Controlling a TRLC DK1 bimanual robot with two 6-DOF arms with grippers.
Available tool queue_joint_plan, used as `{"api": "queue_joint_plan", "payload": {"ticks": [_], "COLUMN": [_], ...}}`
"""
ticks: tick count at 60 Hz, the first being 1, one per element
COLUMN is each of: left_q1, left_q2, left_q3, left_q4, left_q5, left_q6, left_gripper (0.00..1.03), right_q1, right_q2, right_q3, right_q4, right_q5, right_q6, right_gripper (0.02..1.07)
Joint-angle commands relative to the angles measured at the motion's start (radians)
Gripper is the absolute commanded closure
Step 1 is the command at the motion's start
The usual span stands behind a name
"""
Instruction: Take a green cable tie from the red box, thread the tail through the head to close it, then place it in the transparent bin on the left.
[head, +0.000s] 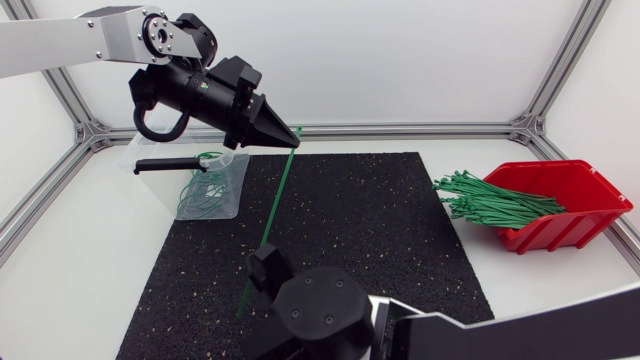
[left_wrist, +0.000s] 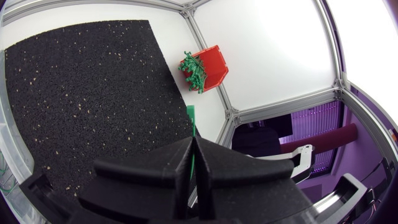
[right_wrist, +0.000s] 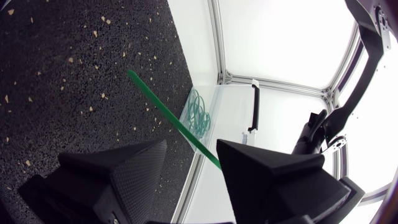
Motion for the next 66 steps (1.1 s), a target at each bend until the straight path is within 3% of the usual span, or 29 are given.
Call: {"api": "queue_joint_plan", "payload": {"ticks": [1, 11, 15, 66], "left_q1": [-0.005, -0.008, -0.006, 0.001], "left_q2": [0.027, 0.039, 0.041, 0.043], "left_q3": [0.040, 0.046, 0.043, 0.042], "left_q4": [-0.017, -0.017, -0.019, -0.071], "left_q5": [0.010, 0.010, 0.008, 0.044], "left_q6": [0.024, 0.024, 0.025, 0.039], "left_gripper": [1.00, 1.00, 1.00, 1.00], "right_q1": [0.016, 0.027, 0.032, 0.073], "right_q2": [0.029, 0.050, 0.053, 0.088], "right_q3": [0.016, 0.011, 0.010, -0.001], "right_q4": [0.015, 0.037, 0.046, 0.100], "right_q5": [-0.001, -0.007, -0.012, -0.009], "right_q6": [-0.028, -0.025, -0.027, -0.037], "right_gripper": [0.60, 0.64, 0.77, 0.87]}}
